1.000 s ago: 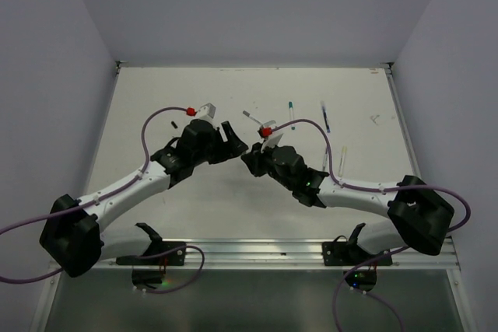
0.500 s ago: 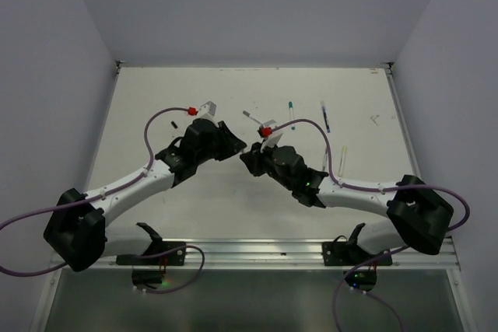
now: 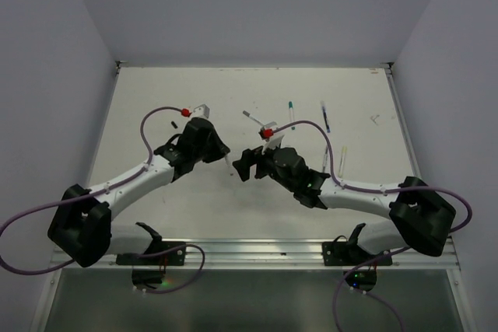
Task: Open the pen caps
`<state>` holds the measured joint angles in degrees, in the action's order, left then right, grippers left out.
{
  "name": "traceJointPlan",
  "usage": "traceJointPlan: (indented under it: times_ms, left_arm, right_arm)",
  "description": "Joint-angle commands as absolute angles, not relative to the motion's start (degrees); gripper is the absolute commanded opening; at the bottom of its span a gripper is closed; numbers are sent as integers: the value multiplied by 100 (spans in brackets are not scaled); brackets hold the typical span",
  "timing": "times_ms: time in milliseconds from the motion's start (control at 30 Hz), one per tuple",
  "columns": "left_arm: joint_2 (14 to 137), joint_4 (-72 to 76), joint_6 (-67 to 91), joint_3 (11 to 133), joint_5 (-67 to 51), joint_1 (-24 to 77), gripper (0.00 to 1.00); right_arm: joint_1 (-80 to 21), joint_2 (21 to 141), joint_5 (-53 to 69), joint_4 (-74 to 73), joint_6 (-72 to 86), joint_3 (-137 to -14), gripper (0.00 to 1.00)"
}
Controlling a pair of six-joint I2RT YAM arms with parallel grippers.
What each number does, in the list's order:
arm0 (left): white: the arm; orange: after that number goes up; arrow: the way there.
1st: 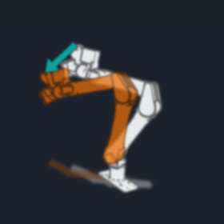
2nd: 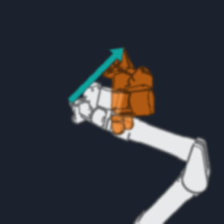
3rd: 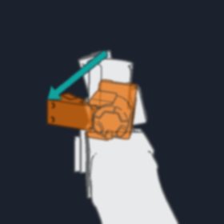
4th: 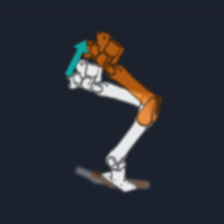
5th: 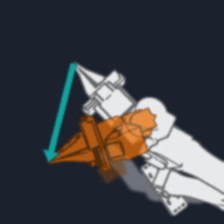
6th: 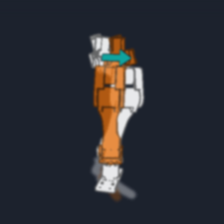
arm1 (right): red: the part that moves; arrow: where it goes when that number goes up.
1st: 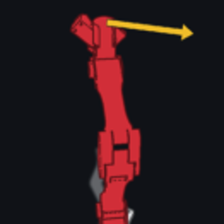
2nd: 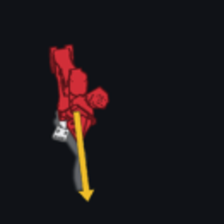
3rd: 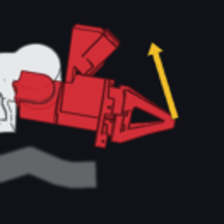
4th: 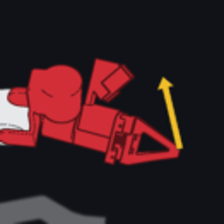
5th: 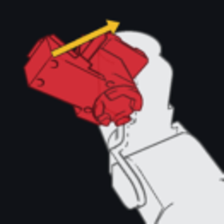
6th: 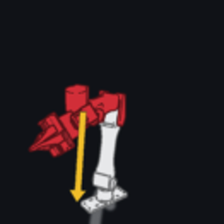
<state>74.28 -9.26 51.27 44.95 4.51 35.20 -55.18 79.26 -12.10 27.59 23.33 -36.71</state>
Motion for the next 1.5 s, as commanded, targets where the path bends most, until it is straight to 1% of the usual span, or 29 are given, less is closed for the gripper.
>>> traceJointPlan:
  times_ms: [0, 67, 167, 233, 333, 600, 900, 1067, 1200, 1267, 1300, 1467]
  left_arm:
    - [7541, -1572, 4334, 4781, 677, 2991, 0]
    - [7725, -1801, 3975, 4807, 563, 2630, 0]
    - [8102, -2082, 3596, 5000, 659, 2339, 0]
    - [8357, -2249, 3437, 5237, 642, 2224, 2]
    - [8980, -2434, 3217, 5528, 650, 2031, 2]
    - [9562, -2487, 2962, 5958, 554, 1539, 6]
    - [10115, -2417, 2874, 6415, 396, 1380, 8]
    - [10353, -2382, 2874, 6583, 334, 1327, 14]
    - [10520, -2399, 2874, 6732, 325, 1275, 23]
    - [10538, -2382, 2874, 6750, 299, 1248, 25]
    - [10538, -2364, 2883, 6750, 308, 1239, 28]
    - [10582, -2382, 2883, 6767, 281, 1213, 32]
  right_arm:
    - [-5520, 7542, -1379, 2672, 2242, -3621, 93]
    - [-5528, 7497, -1415, 2480, 2197, -3647, 99]
    - [-5520, 7488, -1494, 2338, 2136, -3665, 99]
    - [-5528, 7479, -1538, 2312, 2118, -3648, 99]
    - [-5528, 7471, -1591, 2268, 2074, -3656, 99]
    - [-5519, 7497, -1582, 2232, 2013, -3647, 99]
    - [-5520, 7576, -1591, 2241, 2013, -3674, 99]
    - [-5520, 7576, -1617, 2241, 2004, -3674, 99]
    - [-5511, 7611, -1608, 2215, 1986, -3700, 98]
    - [-5520, 7620, -1600, 2197, 1986, -3726, 98]
    - [-5511, 7620, -1608, 2189, 1978, -3735, 99]
    - [-5520, 7646, -1617, 2153, 1960, -3788, 99]
